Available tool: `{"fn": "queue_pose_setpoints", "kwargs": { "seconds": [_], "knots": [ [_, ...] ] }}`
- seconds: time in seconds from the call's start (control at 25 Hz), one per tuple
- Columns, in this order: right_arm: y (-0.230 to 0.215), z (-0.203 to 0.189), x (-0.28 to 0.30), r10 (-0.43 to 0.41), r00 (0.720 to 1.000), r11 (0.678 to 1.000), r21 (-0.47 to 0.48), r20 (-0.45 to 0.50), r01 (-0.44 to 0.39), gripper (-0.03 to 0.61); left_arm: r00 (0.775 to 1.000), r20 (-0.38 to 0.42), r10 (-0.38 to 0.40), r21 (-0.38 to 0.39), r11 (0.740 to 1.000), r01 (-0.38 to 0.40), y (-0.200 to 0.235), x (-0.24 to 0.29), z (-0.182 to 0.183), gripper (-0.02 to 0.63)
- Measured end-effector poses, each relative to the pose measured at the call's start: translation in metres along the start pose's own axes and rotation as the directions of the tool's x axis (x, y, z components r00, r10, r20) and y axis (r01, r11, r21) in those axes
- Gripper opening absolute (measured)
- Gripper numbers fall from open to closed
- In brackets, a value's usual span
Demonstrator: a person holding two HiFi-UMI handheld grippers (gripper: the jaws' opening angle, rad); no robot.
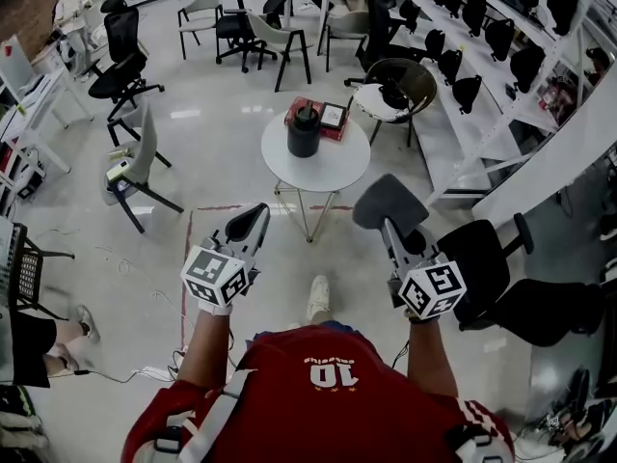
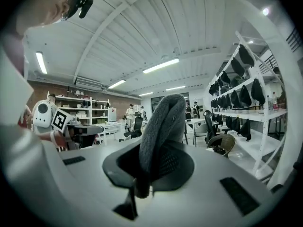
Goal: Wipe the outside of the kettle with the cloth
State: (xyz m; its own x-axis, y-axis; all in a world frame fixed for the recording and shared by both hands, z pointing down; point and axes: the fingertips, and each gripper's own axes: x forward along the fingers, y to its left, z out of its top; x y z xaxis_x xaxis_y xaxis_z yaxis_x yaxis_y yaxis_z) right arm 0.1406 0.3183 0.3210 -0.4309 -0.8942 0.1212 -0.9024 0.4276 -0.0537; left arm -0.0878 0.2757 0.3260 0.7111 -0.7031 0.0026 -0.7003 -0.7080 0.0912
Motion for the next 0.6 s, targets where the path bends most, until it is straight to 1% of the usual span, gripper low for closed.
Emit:
{"fn": "queue_pose_setpoints", "kwargs": {
  "seconds": [0.12,0.24,0.4,0.6],
  "knots": [
    [-0.008,0.001,0.011,-0.015,1.000,1.000,-0.011,0.020,0.015,0.045,1.000,0.005,0.007,-0.021,1.000,-0.007,0.009,0.006,-0.001,0.008],
    [-0.013,-0.007,0.029,0.003,1.000,1.000,-0.008,0.002,-0.003,0.045,1.000,0.007,0.010,-0.039,0.999,-0.010,0.020,0.014,-0.003,0.008],
    [-0.022,-0.013,0.057,0.046,0.998,0.999,0.005,-0.032,-0.046,0.046,1.000,-0.015,0.016,-0.003,1.000,-0.016,0.035,0.032,-0.002,0.008],
    [-0.046,-0.004,0.094,0.081,0.996,0.997,0.004,-0.030,-0.081,0.046,1.000,-0.023,0.003,0.021,1.000,-0.003,0.052,0.074,0.006,0.008]
  ]
}}
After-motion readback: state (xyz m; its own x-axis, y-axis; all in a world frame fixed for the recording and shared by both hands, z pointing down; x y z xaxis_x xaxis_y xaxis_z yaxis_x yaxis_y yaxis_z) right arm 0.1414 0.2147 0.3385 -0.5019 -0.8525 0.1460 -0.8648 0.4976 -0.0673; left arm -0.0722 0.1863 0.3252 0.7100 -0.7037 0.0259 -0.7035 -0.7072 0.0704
